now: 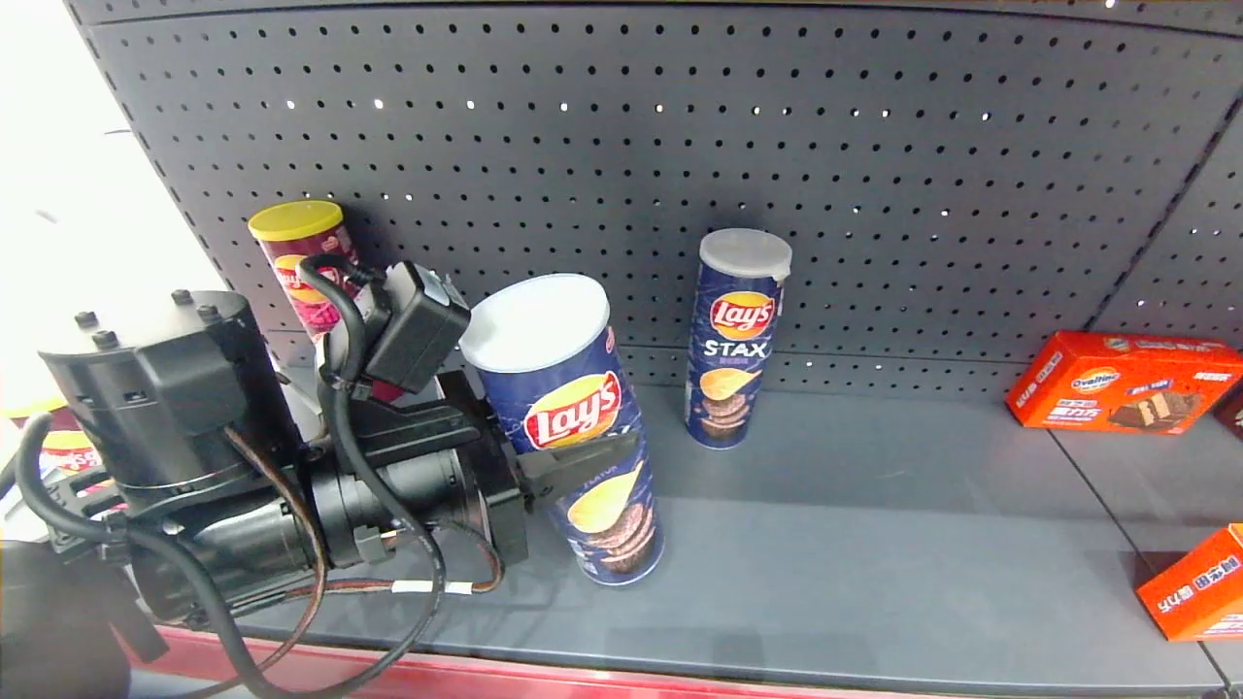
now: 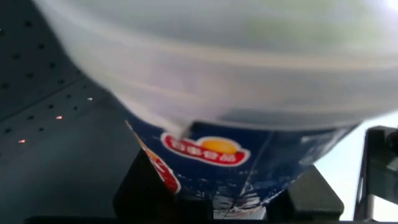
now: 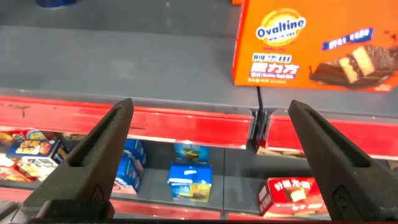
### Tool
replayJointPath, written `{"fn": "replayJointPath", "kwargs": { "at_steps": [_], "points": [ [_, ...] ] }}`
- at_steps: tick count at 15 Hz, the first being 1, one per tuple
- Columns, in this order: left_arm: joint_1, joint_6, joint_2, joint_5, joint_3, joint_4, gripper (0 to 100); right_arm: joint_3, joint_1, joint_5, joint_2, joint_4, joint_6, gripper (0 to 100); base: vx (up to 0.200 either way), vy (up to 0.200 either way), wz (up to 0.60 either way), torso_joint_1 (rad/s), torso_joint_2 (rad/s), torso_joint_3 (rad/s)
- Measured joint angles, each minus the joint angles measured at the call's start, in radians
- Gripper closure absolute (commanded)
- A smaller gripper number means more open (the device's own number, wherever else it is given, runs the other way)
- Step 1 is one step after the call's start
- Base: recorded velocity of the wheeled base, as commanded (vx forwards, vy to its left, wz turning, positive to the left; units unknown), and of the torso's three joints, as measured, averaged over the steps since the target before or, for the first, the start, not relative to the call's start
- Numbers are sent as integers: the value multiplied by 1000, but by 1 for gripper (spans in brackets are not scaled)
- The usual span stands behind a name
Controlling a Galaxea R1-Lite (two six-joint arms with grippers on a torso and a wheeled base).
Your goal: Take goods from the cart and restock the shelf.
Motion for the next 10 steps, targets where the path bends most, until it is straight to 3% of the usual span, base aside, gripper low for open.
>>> {"fn": "replayJointPath", "kwargs": {
  "at_steps": [3,10],
  "points": [
    [7,0,-6,0,-9,3,100,-1,1,0,0,0,0,0,0,0,0,0,0,0],
    [84,16,-17,0,-19,4,100,0,1,1,0,1,-1,0,0,0,0,0,0,0]
  ]
}}
